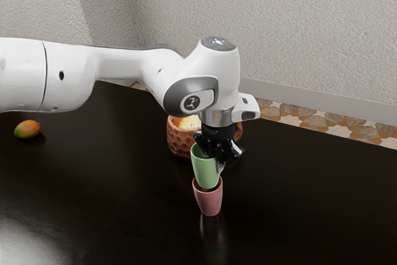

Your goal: Place the left cup onto the right cup

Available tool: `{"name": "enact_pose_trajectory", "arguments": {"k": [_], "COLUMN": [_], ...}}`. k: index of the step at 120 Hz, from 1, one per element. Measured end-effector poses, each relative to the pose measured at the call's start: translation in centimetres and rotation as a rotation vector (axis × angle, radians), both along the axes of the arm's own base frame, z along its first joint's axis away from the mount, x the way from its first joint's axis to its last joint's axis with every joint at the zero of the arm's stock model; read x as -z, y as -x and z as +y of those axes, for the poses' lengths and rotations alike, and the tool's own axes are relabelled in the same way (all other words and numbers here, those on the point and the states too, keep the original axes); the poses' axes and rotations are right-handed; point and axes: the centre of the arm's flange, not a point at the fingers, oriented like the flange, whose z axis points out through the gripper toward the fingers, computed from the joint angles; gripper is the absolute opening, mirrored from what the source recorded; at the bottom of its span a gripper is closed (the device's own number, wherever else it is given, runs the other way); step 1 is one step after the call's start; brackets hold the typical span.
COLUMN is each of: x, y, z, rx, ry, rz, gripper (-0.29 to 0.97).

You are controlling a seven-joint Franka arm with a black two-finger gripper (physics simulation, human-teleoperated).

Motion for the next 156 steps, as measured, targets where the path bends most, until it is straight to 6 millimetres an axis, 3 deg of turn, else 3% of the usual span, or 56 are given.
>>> {"name": "enact_pose_trajectory", "arguments": {"k": [16,51,107,130,156], "x": [0.4,-0.5,-11.0,-14.1,-17.4], "y": [-0.1,0.5,4.0,4.3,2.9], "z": [-0.1,-1.1,0.0,3.4,8.4], "rx": [-0.004,-0.009,-0.040,-0.071,-0.120], "ry": [0.003,0.008,-0.033,-0.042,-0.016], "rz": [0.001,-0.005,-0.076,-0.072,-0.039], "gripper": [-0.08,0.32,0.59,0.64,0.67]}}
